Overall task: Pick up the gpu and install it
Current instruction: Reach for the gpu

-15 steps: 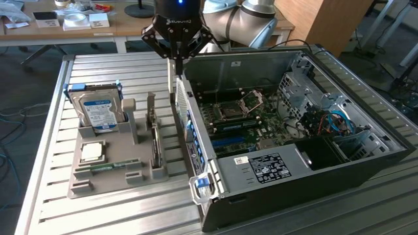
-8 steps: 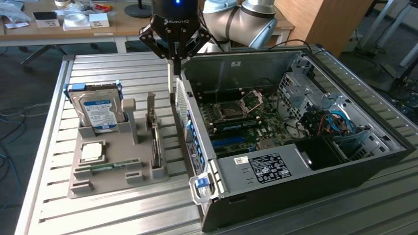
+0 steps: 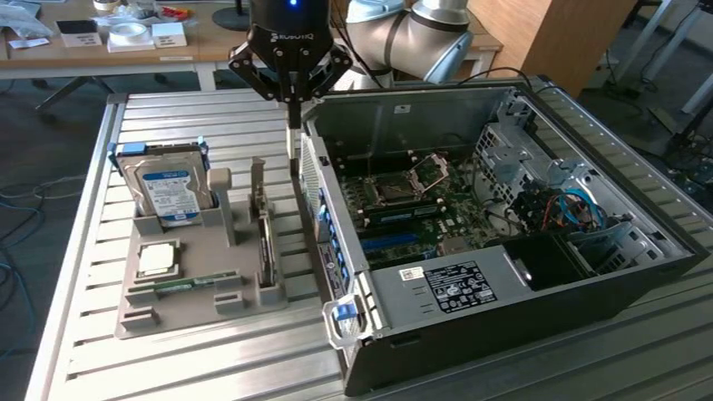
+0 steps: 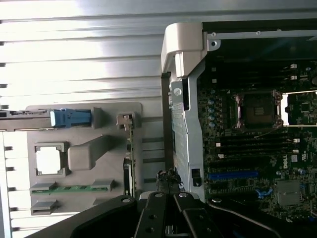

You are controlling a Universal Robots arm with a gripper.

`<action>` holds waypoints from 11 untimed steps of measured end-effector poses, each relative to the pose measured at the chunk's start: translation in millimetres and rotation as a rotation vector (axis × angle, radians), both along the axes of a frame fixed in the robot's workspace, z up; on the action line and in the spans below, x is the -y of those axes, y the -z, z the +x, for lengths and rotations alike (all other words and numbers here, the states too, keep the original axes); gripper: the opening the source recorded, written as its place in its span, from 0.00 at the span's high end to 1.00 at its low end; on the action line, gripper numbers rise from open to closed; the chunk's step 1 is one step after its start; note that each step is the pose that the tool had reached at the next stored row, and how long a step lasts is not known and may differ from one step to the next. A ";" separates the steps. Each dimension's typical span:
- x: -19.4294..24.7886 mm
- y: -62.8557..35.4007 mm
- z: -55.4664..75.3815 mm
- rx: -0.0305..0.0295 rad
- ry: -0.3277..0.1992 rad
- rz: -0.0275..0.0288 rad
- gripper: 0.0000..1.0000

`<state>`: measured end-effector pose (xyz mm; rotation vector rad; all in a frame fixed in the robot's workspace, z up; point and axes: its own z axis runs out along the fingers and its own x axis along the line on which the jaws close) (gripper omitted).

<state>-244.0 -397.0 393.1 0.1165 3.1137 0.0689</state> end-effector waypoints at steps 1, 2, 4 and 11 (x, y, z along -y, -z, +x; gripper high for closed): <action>0.0 0.0 -1.7 0.0000 0.000 0.0000 0.89; 0.0 0.0 -3.3 0.0000 0.000 0.0001 0.89; 0.0 0.0 -6.5 -0.0001 0.000 -0.0001 0.89; 0.0 0.0 -18.0 0.0000 0.000 0.0000 0.89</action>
